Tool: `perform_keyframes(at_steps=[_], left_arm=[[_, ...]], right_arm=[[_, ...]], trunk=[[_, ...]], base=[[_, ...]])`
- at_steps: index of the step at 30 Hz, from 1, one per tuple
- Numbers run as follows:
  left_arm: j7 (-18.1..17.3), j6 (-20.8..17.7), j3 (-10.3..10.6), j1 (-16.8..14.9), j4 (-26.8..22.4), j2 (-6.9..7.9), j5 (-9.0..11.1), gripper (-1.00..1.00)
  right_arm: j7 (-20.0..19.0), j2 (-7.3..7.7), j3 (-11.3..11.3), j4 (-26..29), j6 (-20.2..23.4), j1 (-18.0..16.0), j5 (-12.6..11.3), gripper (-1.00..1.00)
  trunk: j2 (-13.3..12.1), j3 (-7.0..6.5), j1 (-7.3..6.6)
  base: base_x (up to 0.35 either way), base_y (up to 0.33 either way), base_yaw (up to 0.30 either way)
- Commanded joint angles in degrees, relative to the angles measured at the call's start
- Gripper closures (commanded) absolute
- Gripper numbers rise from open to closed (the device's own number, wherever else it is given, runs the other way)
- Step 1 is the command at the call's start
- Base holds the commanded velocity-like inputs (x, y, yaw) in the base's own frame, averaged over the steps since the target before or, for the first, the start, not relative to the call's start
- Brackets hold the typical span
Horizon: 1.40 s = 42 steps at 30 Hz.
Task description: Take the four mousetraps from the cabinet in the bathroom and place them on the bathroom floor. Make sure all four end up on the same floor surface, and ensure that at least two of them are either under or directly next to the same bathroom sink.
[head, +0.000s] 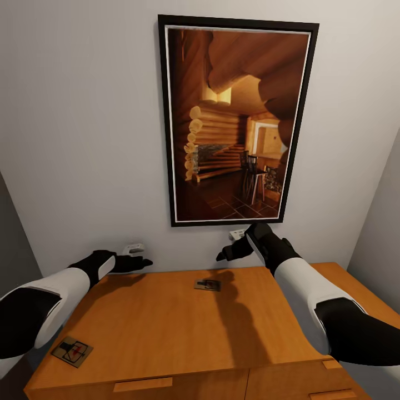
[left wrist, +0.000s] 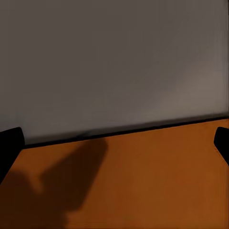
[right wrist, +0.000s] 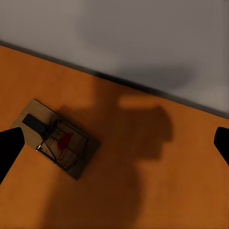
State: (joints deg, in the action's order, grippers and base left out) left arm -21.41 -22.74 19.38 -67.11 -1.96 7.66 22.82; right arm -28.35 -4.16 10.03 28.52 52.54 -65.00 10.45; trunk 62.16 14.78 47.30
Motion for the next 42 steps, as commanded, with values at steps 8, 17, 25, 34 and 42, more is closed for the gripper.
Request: perform_keyframes(at_steps=[8,17,25,34,42], left_arm=[[-0.1,-0.5,0.5,0.0,-0.1,-0.14,0.8,-1.0],[-0.1,-0.5,0.4,0.0,0.0,-0.14,1.1,-1.0],[0.0,-0.5,0.3,0.0,0.0,-0.06,1.2,-1.0],[0.0,-0.5,0.3,0.0,0.0,-0.02,1.2,-1.0],[0.0,-0.5,0.3,0.0,0.0,-0.02,1.3,-1.0]], right_arm=[[-0.5,0.02,0.1,0.0,0.1,0.0,0.6,-1.0],[-0.5,0.01,0.2,0.0,0.1,0.0,0.6,-1.0],[-0.5,-0.04,0.2,0.1,0.1,0.0,0.6,-1.0],[-0.5,-0.02,0.1,0.1,0.1,0.0,0.6,-1.0],[-0.5,-0.04,0.2,0.1,0.1,0.0,0.6,-1.0]], trunk=[[0.1,0.08,0.01],[0.1,0.08,0.01],[0.1,0.08,0.01],[0.1,0.08,0.01],[0.1,0.08,0.01]], base=[[0.0,0.0,0.0],[0.0,0.0,0.0],[0.0,0.0,0.0],[0.0,0.0,0.0],[0.0,0.0,0.0]])
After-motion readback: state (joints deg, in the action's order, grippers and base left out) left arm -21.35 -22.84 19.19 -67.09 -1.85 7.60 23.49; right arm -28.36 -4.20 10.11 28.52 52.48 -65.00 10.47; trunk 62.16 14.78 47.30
